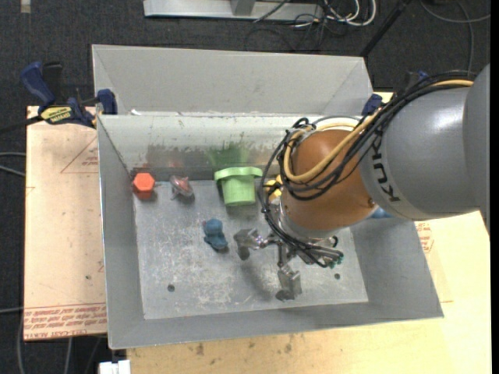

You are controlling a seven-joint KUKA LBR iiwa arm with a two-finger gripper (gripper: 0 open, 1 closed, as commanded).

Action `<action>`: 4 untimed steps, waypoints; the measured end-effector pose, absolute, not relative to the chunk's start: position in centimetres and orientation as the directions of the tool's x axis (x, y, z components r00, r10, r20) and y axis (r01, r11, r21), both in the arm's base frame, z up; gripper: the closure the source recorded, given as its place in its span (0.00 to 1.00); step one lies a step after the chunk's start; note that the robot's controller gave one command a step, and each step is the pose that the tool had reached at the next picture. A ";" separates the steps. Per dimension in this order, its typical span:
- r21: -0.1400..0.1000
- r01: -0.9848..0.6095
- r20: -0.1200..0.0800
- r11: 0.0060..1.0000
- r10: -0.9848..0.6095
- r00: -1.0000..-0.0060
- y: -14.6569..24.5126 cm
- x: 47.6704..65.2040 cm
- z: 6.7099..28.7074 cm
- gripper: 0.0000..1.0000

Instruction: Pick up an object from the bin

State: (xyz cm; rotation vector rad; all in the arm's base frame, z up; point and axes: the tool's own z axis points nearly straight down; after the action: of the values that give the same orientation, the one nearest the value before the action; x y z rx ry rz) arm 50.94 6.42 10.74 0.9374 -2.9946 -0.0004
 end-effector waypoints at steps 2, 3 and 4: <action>0.006 -0.477 0.002 0.879 -0.477 -0.879 14.1 57.1 6.8 0.00; 0.001 -0.471 -0.002 0.882 -0.471 -0.882 13.5 57.4 7.1 1.00; -0.003 -0.483 -0.013 0.876 -0.483 -0.876 13.7 58.3 24.2 1.00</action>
Offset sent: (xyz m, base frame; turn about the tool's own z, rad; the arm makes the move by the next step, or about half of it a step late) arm 0.1152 -0.0006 -0.0054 -0.0081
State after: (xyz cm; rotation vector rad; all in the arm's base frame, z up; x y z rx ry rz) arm 58.27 13.71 24.25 0.7868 -3.0553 -0.0010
